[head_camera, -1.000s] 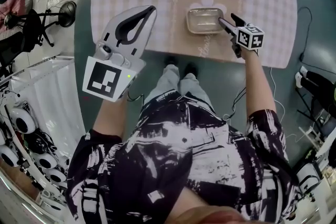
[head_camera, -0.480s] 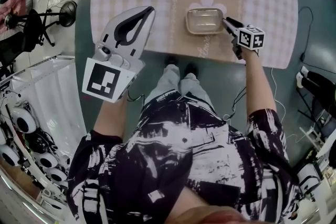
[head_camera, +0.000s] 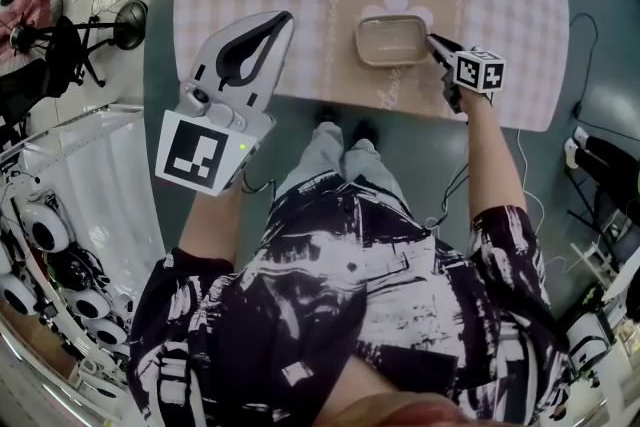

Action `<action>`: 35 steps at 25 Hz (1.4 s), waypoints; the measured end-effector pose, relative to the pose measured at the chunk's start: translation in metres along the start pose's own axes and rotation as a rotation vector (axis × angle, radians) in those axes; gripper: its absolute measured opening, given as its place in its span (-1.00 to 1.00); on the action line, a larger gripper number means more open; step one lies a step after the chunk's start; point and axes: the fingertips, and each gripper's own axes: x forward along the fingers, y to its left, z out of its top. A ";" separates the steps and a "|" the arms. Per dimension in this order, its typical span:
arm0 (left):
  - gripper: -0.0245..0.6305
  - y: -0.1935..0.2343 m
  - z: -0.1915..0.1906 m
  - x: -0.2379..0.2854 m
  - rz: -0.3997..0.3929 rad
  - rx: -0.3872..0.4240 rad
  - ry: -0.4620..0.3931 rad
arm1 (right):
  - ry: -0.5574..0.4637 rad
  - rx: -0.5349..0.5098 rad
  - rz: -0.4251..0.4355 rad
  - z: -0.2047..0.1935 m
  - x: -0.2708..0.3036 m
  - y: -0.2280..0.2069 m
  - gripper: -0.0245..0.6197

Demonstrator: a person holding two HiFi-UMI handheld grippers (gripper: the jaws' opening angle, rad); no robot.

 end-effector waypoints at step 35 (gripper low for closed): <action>-0.93 -0.016 0.114 -0.026 -0.016 0.135 -0.205 | -0.900 -0.490 -0.151 0.252 -0.315 0.248 -0.88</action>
